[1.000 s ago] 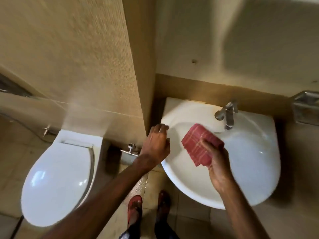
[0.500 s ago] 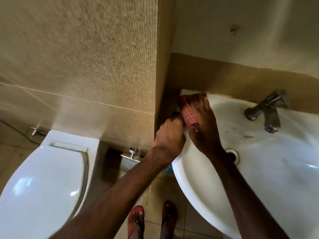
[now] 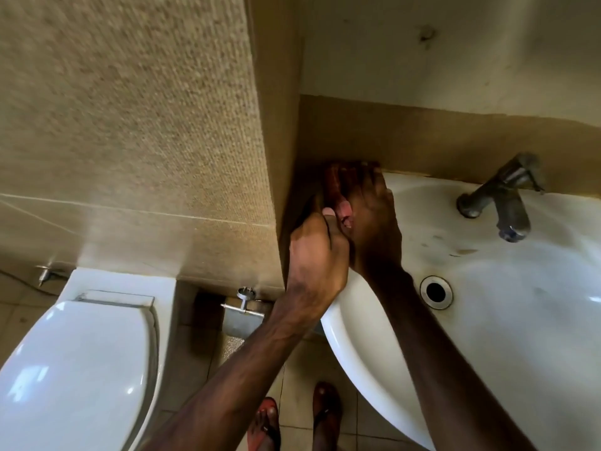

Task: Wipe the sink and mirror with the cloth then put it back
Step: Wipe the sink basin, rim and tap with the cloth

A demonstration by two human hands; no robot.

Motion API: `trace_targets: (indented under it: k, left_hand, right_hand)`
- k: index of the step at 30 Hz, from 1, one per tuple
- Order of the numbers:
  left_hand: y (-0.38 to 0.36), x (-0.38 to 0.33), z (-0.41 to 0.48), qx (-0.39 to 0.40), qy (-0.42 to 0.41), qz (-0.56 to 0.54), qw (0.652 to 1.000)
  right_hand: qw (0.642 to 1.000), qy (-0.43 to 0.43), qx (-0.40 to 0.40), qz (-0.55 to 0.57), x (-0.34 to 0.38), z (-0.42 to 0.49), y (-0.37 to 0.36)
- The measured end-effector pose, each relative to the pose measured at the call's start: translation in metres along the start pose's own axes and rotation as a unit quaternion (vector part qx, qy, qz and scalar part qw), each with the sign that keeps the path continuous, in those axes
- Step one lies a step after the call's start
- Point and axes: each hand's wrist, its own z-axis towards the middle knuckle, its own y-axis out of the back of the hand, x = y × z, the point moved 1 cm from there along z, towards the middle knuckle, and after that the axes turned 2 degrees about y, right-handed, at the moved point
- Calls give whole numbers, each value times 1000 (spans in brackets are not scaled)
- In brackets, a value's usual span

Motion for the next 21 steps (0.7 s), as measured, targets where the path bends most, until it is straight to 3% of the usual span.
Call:
trace_targets:
  k: [4,9,13,17,21]
  left_hand:
    - [-4,-1,4,-3,13,-35,999]
    - [-5,0,4,2,35,-25,999]
    - [-9,1,8,4,20,-30,999]
    - [-15,-4,12,8,-35,32,999]
    - [-20,-5,18,42,-80,77,993]
  right_hand:
    - [993,-42,-62,93,11,-21,2]
    - [979,-53,-75,182,14,-65,-6]
    - [984,-20,-77,157,4,-41,2]
    - [978,-81,-102,164,-6,-10,2]
    - [978,-77,-107,163,-3,-37,1]
